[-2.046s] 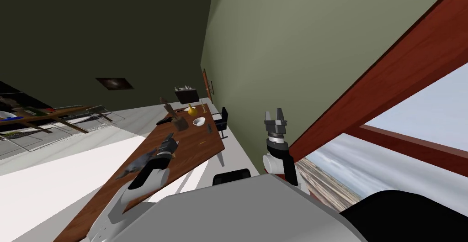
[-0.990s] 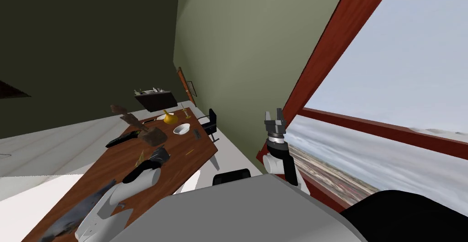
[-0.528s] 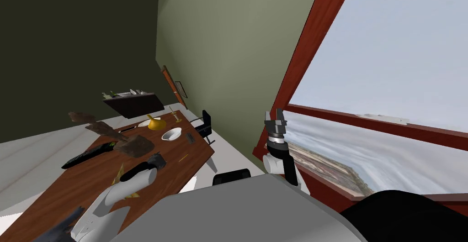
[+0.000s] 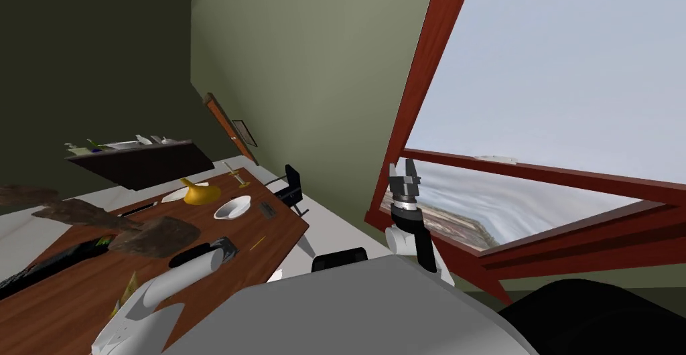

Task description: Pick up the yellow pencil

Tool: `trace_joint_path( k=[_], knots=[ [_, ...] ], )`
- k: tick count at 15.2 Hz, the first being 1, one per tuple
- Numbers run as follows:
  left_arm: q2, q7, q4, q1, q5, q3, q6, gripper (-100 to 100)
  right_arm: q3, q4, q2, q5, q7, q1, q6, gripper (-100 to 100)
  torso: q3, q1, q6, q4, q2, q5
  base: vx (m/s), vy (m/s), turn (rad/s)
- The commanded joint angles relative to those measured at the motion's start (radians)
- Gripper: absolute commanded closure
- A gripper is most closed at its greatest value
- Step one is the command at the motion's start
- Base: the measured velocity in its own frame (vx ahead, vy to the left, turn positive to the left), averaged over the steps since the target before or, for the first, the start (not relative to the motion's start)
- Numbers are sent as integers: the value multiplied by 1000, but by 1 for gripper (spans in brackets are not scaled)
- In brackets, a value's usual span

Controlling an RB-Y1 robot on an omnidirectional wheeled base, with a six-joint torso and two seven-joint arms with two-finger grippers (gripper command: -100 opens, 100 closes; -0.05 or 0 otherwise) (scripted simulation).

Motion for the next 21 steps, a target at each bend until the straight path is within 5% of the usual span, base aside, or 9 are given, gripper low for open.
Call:
trace_joint_path(
  k=[1,3,4,21],
  knots=[
    [11,27,42,-15,15,22,50,-100,0,0,0,0,0,0,0,0,0,0,0,0,0,0,-18,25,-291],
    [11,27,42,-15,15,22,83,-100,0,0,0,0,0,0,0,0,0,0,1,0,0,0,-15,32,-240],
    [20,50,83,-28,28,40,112,-100,0,0,0,0,0,0,0,0,0,0,0,0,0,0,-12,25,-288],
    [59,167,294,-92,92,131,418,-100,0,0,0,0,0,0,0,0,-1,1,1,0,-1,0,-13,38,-226]
  ],
)
